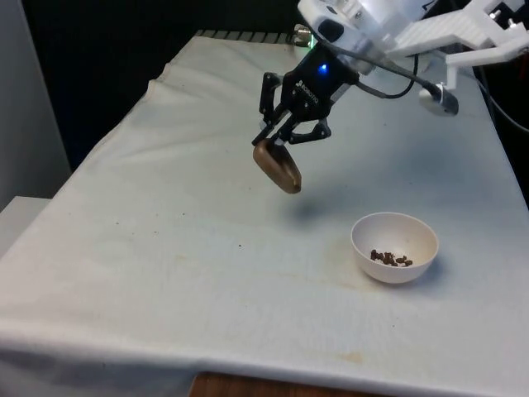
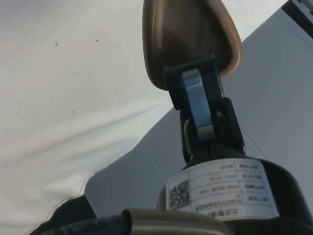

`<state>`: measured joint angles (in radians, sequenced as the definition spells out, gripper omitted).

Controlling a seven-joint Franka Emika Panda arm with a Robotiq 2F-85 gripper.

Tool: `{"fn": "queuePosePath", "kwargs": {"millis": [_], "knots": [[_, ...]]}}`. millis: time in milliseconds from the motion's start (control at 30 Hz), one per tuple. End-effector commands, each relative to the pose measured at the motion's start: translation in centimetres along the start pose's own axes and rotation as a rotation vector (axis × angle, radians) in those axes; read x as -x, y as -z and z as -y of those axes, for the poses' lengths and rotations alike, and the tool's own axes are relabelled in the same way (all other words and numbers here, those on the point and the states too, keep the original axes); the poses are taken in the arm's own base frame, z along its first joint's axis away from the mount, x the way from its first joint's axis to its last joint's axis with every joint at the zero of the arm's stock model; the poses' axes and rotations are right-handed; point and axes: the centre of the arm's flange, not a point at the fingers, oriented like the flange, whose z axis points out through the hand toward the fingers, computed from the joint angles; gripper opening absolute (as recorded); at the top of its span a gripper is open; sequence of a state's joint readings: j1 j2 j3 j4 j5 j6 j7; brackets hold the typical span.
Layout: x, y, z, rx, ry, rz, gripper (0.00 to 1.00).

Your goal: Pour the coffee beans from the cup into the bowl.

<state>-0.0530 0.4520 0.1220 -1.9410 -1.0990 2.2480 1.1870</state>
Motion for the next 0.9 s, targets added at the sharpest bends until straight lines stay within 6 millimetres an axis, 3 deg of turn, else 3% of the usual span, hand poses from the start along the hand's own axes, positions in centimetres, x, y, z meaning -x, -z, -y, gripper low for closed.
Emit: {"fn": "queuePosePath", "kwargs": {"millis": [0,867], "knots": [[0.0,-0.1,-0.1,-0.005,-0.003,0.0,0.01],[1.8,-3.5,-2.5,-0.119,-0.062,0.059,0.01]]}}
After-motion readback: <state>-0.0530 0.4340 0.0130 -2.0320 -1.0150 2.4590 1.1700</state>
